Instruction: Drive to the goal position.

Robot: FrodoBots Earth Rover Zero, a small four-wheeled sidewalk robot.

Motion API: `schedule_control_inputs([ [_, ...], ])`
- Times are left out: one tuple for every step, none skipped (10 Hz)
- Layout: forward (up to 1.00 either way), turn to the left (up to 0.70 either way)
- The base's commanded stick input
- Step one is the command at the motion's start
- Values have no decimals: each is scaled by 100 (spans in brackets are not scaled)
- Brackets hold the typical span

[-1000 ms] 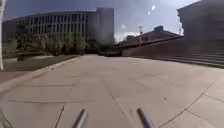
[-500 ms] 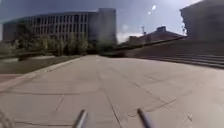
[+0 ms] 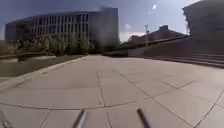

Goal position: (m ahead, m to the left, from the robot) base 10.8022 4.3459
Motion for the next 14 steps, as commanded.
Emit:
schedule_control_inputs([
  [100,0],
  [100,0],
  [100,0],
  [100,0],
  [100,0],
  [100,0],
  [100,0],
  [100,0],
  [100,0],
  [100,0],
  [100,0],
  [100,0],
  [100,0],
  [100,0],
])
